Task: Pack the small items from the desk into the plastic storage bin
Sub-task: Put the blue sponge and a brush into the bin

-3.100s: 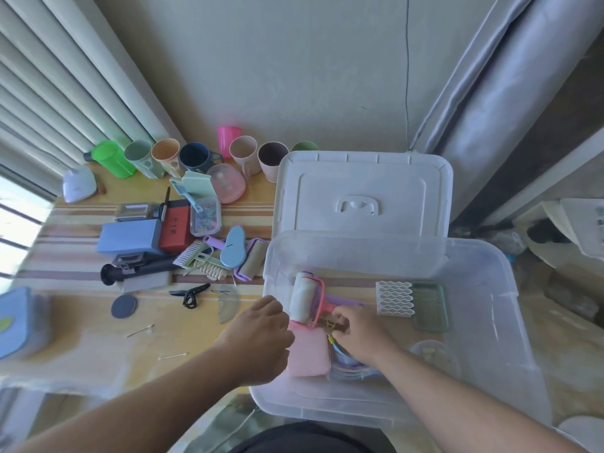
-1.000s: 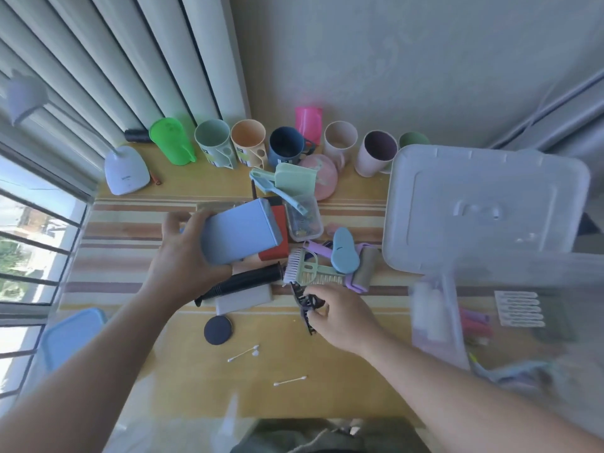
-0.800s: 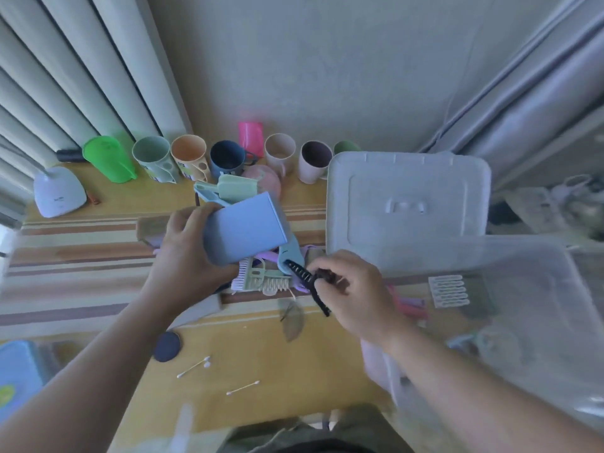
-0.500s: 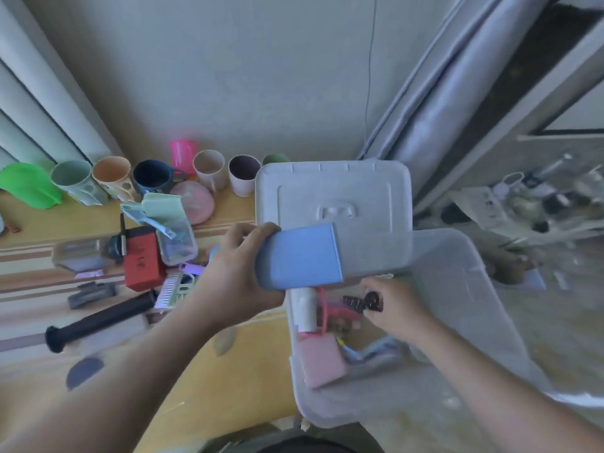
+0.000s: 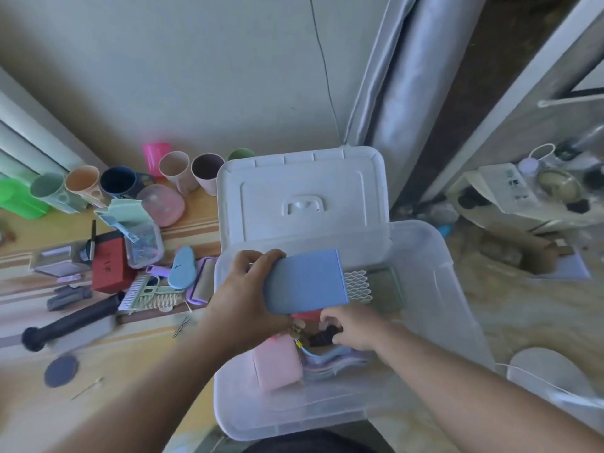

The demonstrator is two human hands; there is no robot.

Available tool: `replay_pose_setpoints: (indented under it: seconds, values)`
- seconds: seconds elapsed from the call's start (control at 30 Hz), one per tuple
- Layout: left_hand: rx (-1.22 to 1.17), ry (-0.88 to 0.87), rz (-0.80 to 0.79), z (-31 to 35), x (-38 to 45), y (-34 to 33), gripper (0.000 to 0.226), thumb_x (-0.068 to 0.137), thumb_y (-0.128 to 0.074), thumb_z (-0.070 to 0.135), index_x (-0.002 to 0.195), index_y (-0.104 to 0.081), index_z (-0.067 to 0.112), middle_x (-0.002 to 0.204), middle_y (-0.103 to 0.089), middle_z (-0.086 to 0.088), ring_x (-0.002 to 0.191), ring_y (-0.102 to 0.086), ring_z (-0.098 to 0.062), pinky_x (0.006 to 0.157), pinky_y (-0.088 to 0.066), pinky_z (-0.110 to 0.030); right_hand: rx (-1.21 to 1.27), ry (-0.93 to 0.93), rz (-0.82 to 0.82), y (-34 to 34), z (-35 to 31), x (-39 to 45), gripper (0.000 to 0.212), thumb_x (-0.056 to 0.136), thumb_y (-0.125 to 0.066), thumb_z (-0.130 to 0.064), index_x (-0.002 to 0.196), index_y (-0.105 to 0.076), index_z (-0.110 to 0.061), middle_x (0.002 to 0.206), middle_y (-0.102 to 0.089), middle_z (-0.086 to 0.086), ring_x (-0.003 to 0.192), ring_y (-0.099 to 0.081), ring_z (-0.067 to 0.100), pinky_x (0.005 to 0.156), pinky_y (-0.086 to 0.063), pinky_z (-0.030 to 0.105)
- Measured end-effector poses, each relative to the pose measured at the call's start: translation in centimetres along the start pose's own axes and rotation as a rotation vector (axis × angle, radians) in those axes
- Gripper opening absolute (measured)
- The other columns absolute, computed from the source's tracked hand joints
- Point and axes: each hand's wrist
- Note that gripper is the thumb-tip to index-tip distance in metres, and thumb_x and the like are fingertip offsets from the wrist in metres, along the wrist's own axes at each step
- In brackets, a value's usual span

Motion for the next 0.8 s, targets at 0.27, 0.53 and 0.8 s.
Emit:
replay_pose_setpoints:
  seconds: [0.27, 0.53, 0.8]
  values:
    - [0.079, 0.034, -0.226, 0.6, 1.9, -4.5, 0.099, 0.049, -0.07, 0.07, 0.14, -0.041, 0.044, 0.123, -0.037, 0.008, 0.095, -0.061, -0.022, 0.078, -0.055, -0.036, 0.382, 0.027, 0.655, 5.5, 1.8, -7.2, 0.063, 0.076, -0.07, -0.025, 0.138, -0.061, -0.026, 0.126, -0.059, -0.006, 0.118, -0.058, 0.014, 0.101, -0.047, 0.031]
    - [0.096, -0.023, -0.476, 2.4, 1.9, -11.3, 0.087, 0.055, -0.074, 0.053, 0.134, -0.038, 0.043, 0.117, -0.037, 0.008, 0.094, -0.063, -0.023, 0.078, -0.055, -0.034, -0.197, 0.088, 0.279, 2.3, -0.1, -6.0, 0.117, 0.072, -0.074, -0.055, 0.167, -0.015, -0.021, 0.154, -0.043, 0.004, 0.137, -0.044, 0.03, 0.116, -0.034, 0.044]
    - [0.082, -0.038, -0.329, 2.2, 2.9, -13.5, 0.096, 0.079, -0.076, 0.036, 0.158, -0.019, 0.036, 0.156, -0.021, -0.003, 0.104, -0.066, -0.023, 0.081, -0.058, -0.038, -0.248, -0.065, 0.381, 6.1, 5.6, -3.9, 0.1, 0.062, -0.079, -0.045, 0.152, -0.038, -0.027, 0.139, -0.05, -0.004, 0.124, -0.048, 0.03, 0.104, -0.042, 0.05]
Point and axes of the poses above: each hand's wrist, its own x-axis towards the middle knuckle, its own y-axis out of the back of the hand, z = x × y
